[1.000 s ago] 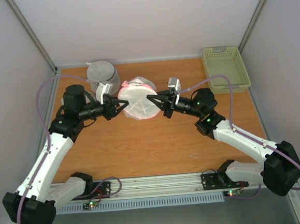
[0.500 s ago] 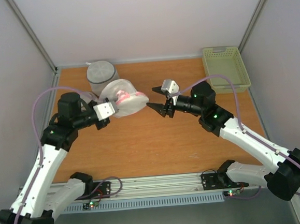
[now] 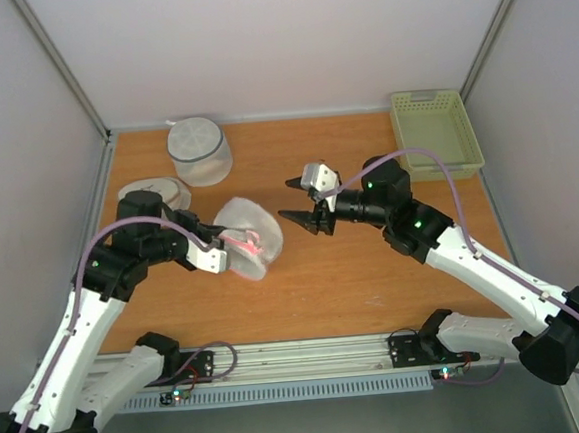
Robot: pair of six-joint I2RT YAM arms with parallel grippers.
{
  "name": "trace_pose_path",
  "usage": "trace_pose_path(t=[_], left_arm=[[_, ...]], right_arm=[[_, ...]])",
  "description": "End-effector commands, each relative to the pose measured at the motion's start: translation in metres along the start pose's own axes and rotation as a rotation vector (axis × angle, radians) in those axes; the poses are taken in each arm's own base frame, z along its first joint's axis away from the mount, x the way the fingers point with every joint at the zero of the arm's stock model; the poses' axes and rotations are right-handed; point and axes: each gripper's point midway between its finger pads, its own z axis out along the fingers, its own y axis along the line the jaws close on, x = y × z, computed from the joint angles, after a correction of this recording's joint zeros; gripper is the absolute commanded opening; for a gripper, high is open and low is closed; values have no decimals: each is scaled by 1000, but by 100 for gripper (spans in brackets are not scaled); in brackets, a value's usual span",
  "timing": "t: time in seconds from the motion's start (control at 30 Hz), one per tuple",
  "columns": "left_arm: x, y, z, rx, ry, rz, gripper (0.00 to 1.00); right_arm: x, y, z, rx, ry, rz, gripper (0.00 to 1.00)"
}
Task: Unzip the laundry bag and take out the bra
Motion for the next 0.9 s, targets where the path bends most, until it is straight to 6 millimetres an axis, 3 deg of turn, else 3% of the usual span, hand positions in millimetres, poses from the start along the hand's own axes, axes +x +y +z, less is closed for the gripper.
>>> trace_pose_path(t=[0.0,0.17,0.3,0.57,0.7,0.87], left_arm=[[-16,16,-18,-65,-43,-230,0],[-15,12,-18,-125,-48,-253,1],[-17,17,-19,-148,-60,-226,1],[-22,1,-15,-59,-71,-180,1],[-23,-3,-17,-35,-66,-208,1],[-25,-2,-17,-35,-77,-209,1]], right_arm=[[-18,28,-5,-54,-50,-20,62],[-13,58,0,-153,-23,-10,60],[-5,62,-5,-142,15,-68,55],[8,79,7,-62,109,-526,44],[13,90,11,19,150,-728,44],[6,88,13,83,140,-826,40]])
